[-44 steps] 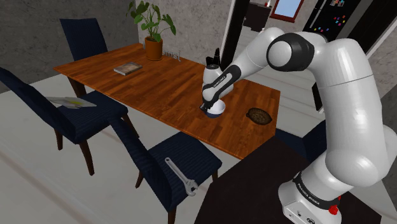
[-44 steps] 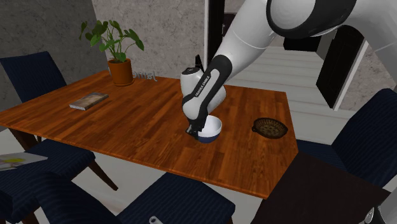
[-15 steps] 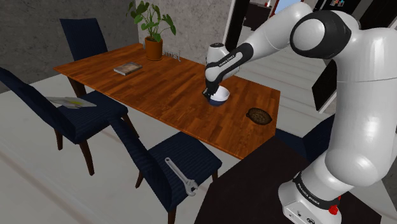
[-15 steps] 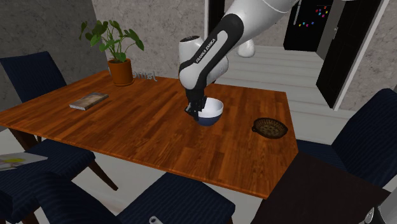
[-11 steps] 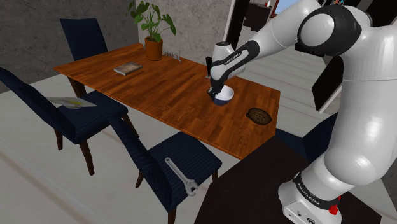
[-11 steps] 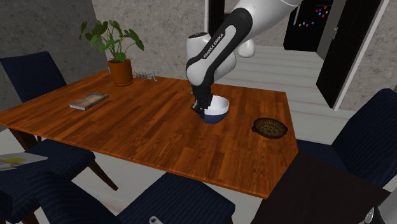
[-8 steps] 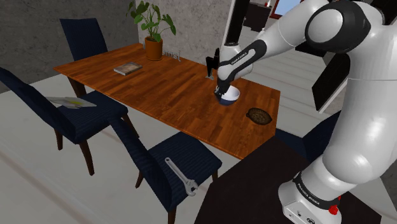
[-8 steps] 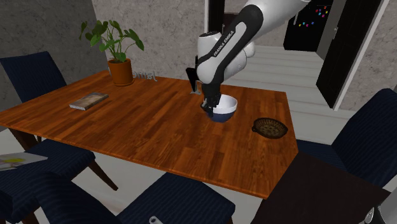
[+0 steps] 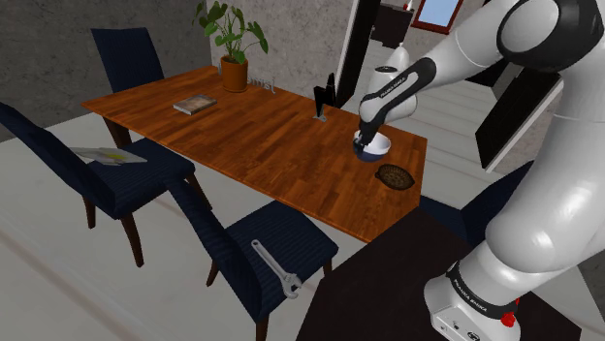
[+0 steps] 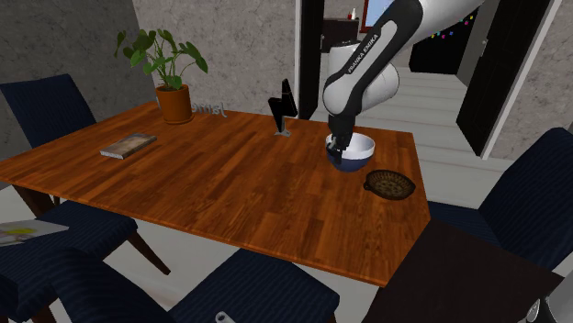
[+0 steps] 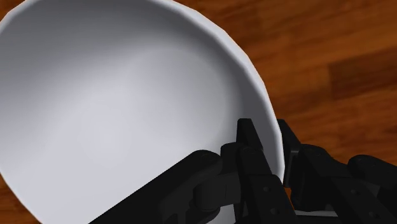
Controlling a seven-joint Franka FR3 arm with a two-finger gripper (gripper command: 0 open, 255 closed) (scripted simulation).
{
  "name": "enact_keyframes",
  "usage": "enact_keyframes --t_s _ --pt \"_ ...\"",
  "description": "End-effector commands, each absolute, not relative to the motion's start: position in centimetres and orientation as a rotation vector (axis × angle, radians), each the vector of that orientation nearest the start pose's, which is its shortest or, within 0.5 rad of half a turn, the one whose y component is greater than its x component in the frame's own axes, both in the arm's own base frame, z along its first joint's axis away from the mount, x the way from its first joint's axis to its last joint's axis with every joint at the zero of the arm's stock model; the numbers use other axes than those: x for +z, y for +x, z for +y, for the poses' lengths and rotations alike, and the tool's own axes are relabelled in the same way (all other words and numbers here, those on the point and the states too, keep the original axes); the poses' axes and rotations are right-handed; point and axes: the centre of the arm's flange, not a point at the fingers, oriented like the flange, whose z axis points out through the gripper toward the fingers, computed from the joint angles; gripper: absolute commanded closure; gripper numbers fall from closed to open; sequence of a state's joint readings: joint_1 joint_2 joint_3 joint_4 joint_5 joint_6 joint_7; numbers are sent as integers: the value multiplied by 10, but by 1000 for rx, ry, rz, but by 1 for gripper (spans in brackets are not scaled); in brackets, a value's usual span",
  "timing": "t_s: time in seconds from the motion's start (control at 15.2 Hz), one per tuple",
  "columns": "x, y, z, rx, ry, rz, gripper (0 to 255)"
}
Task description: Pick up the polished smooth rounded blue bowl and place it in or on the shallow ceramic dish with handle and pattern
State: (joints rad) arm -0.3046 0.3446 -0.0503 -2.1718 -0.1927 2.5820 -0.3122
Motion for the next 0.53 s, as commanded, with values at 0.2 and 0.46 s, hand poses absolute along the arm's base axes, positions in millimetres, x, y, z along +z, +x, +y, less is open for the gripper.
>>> enact_keyframes --t_s 0.2,0.46 --pt "239 495 -245 -34 -3274 -201 255" --pt "242 462 -286 -34 -3274 -201 255"
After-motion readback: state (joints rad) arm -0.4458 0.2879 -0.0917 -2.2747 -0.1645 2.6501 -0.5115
